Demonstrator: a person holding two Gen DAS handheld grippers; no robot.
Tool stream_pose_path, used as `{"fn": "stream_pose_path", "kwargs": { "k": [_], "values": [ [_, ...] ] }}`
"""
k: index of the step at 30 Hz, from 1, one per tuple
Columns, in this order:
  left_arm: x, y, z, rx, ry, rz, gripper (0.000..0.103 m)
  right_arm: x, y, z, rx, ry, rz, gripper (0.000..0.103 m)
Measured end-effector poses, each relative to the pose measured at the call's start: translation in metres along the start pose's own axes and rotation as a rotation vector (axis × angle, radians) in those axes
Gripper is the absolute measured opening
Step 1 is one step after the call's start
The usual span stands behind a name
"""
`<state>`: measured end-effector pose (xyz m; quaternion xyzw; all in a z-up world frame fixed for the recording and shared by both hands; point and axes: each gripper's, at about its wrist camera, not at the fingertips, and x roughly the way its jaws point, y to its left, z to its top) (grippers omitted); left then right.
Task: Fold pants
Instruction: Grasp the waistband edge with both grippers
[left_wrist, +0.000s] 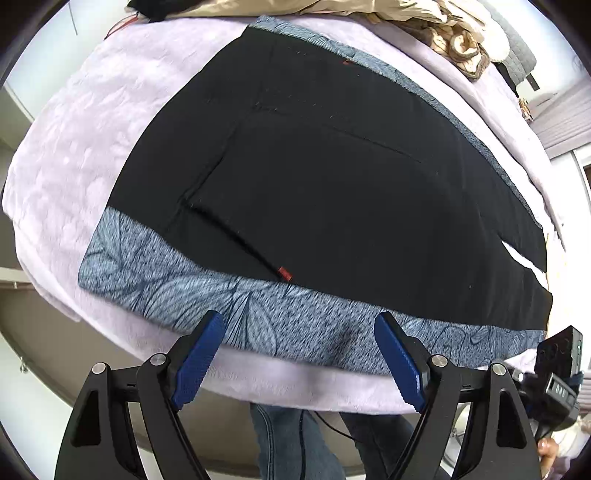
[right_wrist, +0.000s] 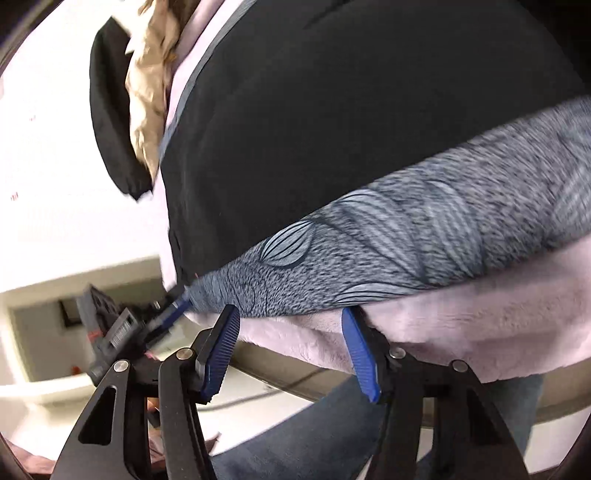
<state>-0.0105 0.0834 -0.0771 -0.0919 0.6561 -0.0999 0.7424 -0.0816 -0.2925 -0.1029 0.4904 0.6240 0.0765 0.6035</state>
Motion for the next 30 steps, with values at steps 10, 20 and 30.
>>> {"fn": "stream_pose_path", "kwargs": {
  "k": [10, 20, 30],
  "values": [
    [0.006, 0.004, -0.005, -0.034, 0.028, -0.067, 0.086, 0.028, -0.009, 0.022, 0.111, -0.022, 0.114, 0.054],
    [0.019, 0.010, -0.010, -0.215, 0.060, -0.301, 0.086, -0.010, 0.020, 0.023, 0.116, -0.108, 0.391, 0.009],
    [0.021, 0.044, 0.018, -0.369, -0.059, -0.247, 0.020, 0.014, 0.000, 0.027, 0.133, -0.034, 0.234, 0.014]
  ]
}}
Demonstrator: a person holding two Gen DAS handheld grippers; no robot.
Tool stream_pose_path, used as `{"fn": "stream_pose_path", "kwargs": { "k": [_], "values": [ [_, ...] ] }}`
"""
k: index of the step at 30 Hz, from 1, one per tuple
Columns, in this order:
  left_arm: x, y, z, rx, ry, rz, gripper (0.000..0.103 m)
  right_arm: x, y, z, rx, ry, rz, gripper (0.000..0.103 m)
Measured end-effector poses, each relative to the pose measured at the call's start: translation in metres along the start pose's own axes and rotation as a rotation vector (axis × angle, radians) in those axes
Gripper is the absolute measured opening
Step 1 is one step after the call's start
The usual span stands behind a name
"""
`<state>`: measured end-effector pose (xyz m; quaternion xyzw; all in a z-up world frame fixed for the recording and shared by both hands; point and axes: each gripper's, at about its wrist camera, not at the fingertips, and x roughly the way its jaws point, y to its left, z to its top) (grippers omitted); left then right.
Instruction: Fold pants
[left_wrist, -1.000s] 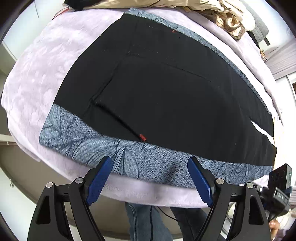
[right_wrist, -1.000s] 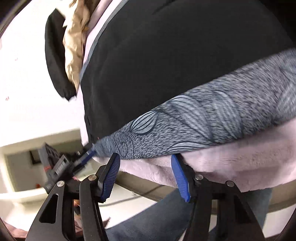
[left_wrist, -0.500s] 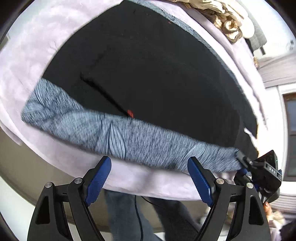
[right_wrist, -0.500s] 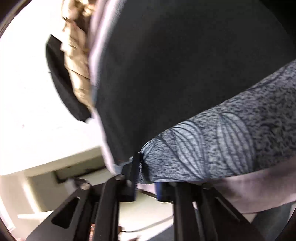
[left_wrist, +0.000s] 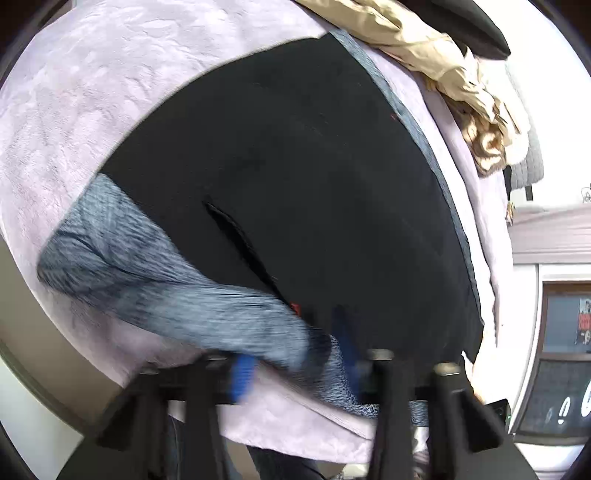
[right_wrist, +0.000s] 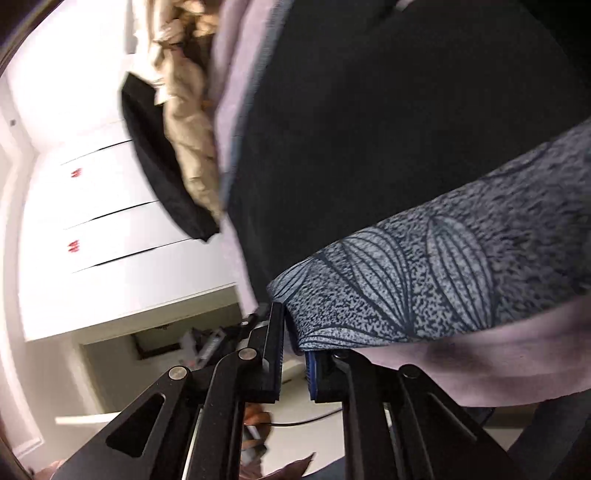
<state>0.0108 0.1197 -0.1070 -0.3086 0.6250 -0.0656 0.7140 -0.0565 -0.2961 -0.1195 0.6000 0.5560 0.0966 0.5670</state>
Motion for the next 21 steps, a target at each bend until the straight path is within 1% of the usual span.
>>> {"fn": "stream_pose_path", "kwargs": {
  "k": [1, 2, 4, 5, 7, 9, 11, 13, 14, 16, 17, 18, 19, 20, 21],
  "values": [
    [-0.001, -0.001, 0.001, 0.020, -0.001, 0.022, 0.020, 0.001, -0.004, 0.001, 0.001, -0.005, -0.024, 0.013],
    [-0.004, -0.001, 0.001, 0.036, -0.007, 0.038, 0.020, 0.001, -0.003, 0.002, -0.010, -0.013, -0.058, 0.008],
    [-0.017, -0.014, 0.003, 0.097, -0.029, 0.063, 0.020, 0.000, 0.011, 0.004, -0.049, -0.034, -0.055, 0.007],
    [-0.023, -0.022, 0.006, 0.124, -0.042, 0.067, 0.020, -0.004, 0.025, 0.006, -0.093, -0.049, -0.057, 0.006],
    [-0.037, -0.040, 0.015, 0.167, -0.076, 0.052, 0.020, -0.011, 0.052, 0.017, -0.161, -0.076, -0.043, 0.006],
    [-0.049, -0.062, 0.033, 0.198, -0.119, 0.015, 0.020, -0.017, 0.078, 0.033, -0.219, -0.097, -0.025, 0.006],
    [-0.054, -0.088, 0.058, 0.246, -0.162, -0.008, 0.020, -0.018, 0.109, 0.060, -0.289, -0.105, -0.033, 0.006],
    [-0.053, -0.110, 0.083, 0.294, -0.205, -0.024, 0.020, -0.013, 0.130, 0.088, -0.343, -0.100, -0.058, 0.006],
    [-0.048, -0.121, 0.097, 0.315, -0.225, -0.016, 0.020, -0.006, 0.141, 0.108, -0.372, -0.090, -0.083, 0.006],
    [-0.031, -0.142, 0.125, 0.366, -0.268, 0.022, 0.021, 0.008, 0.151, 0.139, -0.391, -0.082, -0.118, 0.006],
    [-0.017, -0.150, 0.142, 0.389, -0.289, 0.054, 0.030, 0.019, 0.151, 0.159, -0.383, -0.078, -0.131, 0.006],
    [-0.010, -0.153, 0.150, 0.402, -0.313, 0.090, 0.047, 0.029, 0.149, 0.176, -0.370, -0.078, -0.138, 0.006],
    [0.002, -0.156, 0.161, 0.409, -0.338, 0.137, 0.057, 0.037, 0.147, 0.189, -0.362, -0.077, -0.146, 0.006],
    [0.017, -0.156, 0.174, 0.414, -0.366, 0.199, 0.066, 0.049, 0.142, 0.207, -0.355, -0.078, -0.171, 0.007],
    [0.028, -0.153, 0.182, 0.413, -0.366, 0.226, 0.066, 0.058, 0.138, 0.219, -0.354, -0.080, -0.194, 0.008]
  ]
}}
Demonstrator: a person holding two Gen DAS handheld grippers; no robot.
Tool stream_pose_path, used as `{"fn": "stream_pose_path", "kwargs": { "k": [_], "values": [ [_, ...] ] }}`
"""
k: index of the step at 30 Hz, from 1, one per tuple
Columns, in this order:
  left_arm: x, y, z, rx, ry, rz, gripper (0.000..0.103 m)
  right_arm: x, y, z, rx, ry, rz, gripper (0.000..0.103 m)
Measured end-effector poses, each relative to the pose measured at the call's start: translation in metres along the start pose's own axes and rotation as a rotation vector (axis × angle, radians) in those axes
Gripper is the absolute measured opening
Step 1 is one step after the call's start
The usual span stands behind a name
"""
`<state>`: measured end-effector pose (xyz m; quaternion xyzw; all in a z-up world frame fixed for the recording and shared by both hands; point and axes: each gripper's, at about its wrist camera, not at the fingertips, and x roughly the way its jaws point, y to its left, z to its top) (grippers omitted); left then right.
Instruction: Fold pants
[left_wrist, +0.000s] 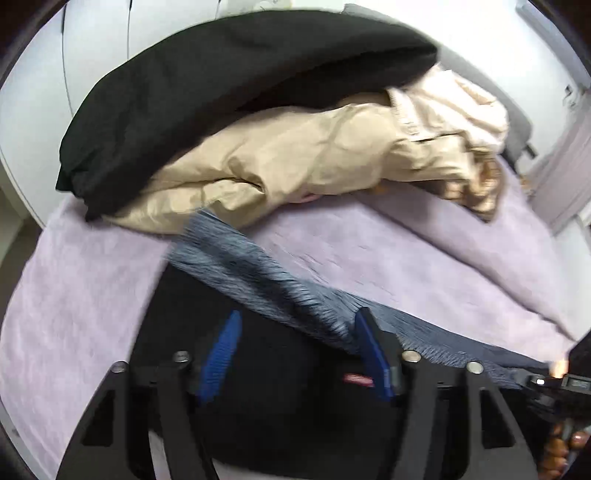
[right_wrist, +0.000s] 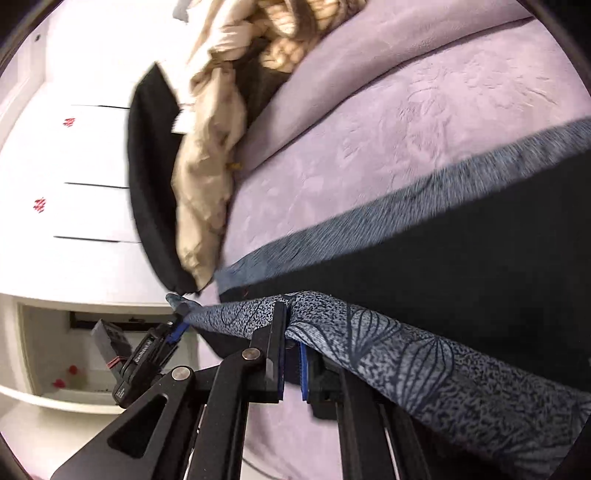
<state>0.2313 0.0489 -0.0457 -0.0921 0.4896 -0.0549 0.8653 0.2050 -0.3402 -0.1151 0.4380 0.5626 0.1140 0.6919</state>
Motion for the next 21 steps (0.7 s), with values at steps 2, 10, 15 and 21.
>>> {"fn": "stream_pose_path", "kwargs": {
  "k": [2, 10, 15, 21],
  "values": [
    [0.038, 0.009, 0.004, -0.008, 0.062, 0.063, 0.066, 0.026, -0.011, 0.017, 0.005, 0.010, -0.061, 0.010],
    [0.019, 0.020, -0.003, 0.074, 0.097, 0.154, 0.066, 0.026, -0.011, 0.022, 0.077, -0.009, 0.009, 0.088],
    [-0.020, -0.049, -0.038, 0.300, 0.172, -0.033, 0.066, -0.058, -0.003, -0.034, -0.023, -0.065, -0.006, 0.088],
    [-0.030, -0.184, -0.116, 0.426, 0.365, -0.347, 0.066, -0.181, -0.116, -0.121, 0.241, -0.219, -0.166, 0.087]
  ]
}}
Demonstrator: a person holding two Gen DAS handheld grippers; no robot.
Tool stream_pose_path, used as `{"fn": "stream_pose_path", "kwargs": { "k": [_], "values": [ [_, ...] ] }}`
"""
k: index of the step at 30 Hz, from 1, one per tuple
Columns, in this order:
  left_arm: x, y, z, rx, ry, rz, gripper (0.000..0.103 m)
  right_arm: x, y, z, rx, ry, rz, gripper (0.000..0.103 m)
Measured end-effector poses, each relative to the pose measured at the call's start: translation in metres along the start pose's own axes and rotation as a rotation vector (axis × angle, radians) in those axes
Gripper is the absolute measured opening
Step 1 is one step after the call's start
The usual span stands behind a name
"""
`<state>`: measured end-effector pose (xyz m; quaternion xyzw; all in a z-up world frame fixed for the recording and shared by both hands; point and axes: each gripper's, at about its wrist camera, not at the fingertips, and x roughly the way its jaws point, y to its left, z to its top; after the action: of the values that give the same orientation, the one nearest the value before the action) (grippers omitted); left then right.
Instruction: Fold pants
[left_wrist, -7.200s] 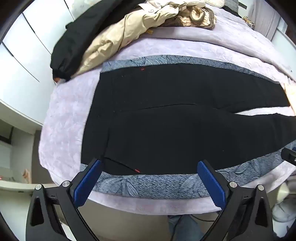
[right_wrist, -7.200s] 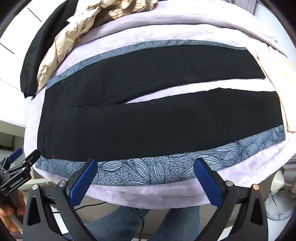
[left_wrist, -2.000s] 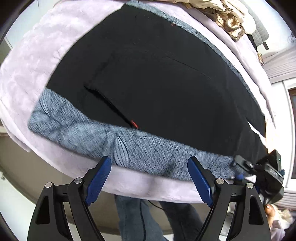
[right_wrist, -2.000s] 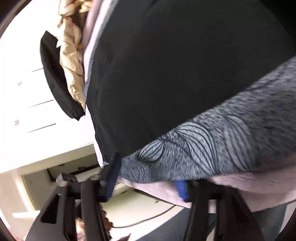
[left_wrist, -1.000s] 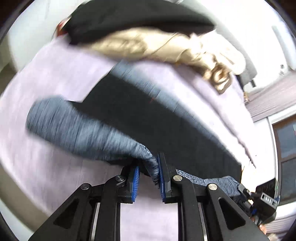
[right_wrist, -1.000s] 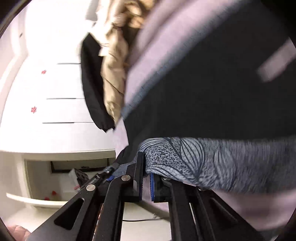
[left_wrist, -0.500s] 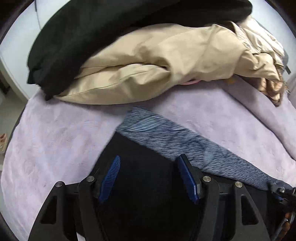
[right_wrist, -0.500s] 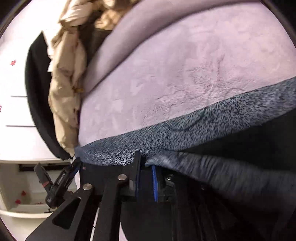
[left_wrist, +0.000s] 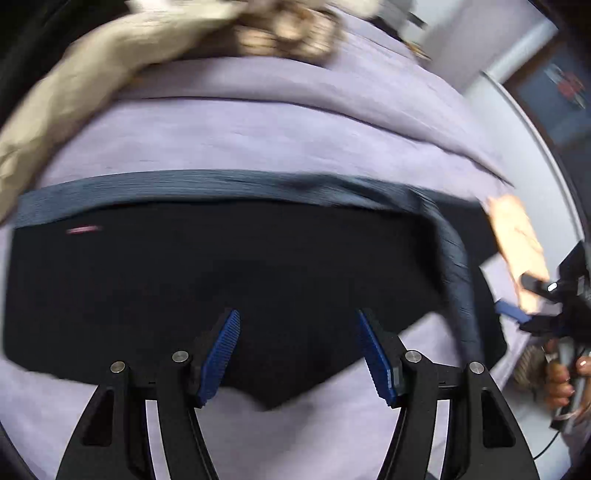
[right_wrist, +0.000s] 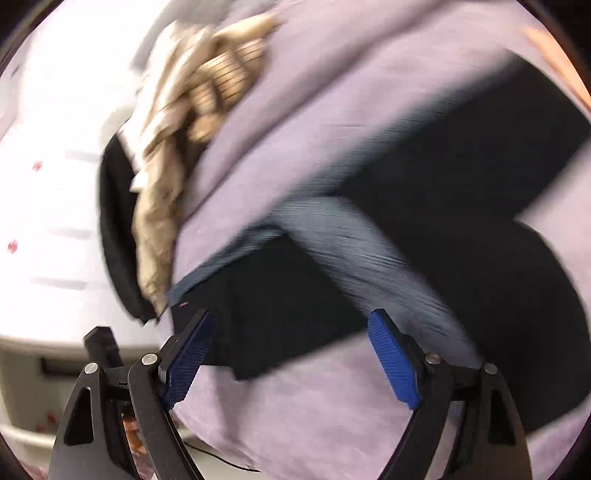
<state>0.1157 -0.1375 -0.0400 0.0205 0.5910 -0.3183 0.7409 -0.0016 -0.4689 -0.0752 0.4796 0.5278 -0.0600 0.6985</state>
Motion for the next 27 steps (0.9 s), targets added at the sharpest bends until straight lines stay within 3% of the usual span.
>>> {"fn": "stream_pose_path", "kwargs": {
  "k": [5, 8, 12, 14, 15, 16, 17, 18, 20, 25, 26, 27],
  "values": [
    [0.066, -0.096, 0.008, 0.057, 0.103, -0.087, 0.066, -0.046, -0.126, -0.041, 0.240, 0.039, -0.010, 0.078],
    [0.095, -0.127, 0.008, 0.028, 0.161, -0.128, 0.066, -0.051, -0.157, -0.056, 0.303, 0.084, 0.040, 0.077],
    [0.120, -0.149, 0.007, 0.040, 0.192, -0.085, 0.066, -0.020, -0.180, -0.058, 0.318, 0.165, 0.119, 0.076],
    [0.127, -0.156, 0.004, 0.051, 0.202, -0.054, 0.066, -0.006, -0.190, -0.058, 0.350, 0.186, 0.172, 0.070],
    [0.129, -0.158, 0.002, 0.062, 0.204, -0.039, 0.066, -0.003, -0.192, -0.057, 0.360, 0.187, 0.201, 0.062],
    [0.130, -0.159, 0.002, 0.068, 0.207, -0.028, 0.065, -0.001, -0.193, -0.056, 0.368, 0.195, 0.215, 0.028],
    [0.131, -0.160, 0.003, 0.069, 0.208, -0.026, 0.060, -0.001, -0.193, -0.056, 0.377, 0.203, 0.235, 0.013],
    [0.129, -0.161, 0.005, 0.064, 0.210, -0.032, 0.043, -0.005, -0.189, -0.054, 0.370, 0.189, 0.257, 0.013],
    [0.121, -0.161, 0.011, 0.043, 0.216, -0.058, 0.039, -0.023, -0.177, -0.043, 0.329, 0.158, 0.315, 0.013],
    [0.095, -0.180, 0.057, 0.035, 0.062, -0.028, 0.039, -0.069, -0.152, 0.035, 0.244, 0.031, 0.458, 0.013],
    [0.094, -0.183, 0.070, 0.033, 0.032, -0.012, 0.046, -0.076, -0.149, 0.064, 0.231, -0.007, 0.488, 0.013],
    [0.092, -0.185, 0.084, 0.031, -0.002, 0.020, 0.058, -0.079, -0.145, 0.086, 0.223, -0.032, 0.498, 0.012]
  ]
}}
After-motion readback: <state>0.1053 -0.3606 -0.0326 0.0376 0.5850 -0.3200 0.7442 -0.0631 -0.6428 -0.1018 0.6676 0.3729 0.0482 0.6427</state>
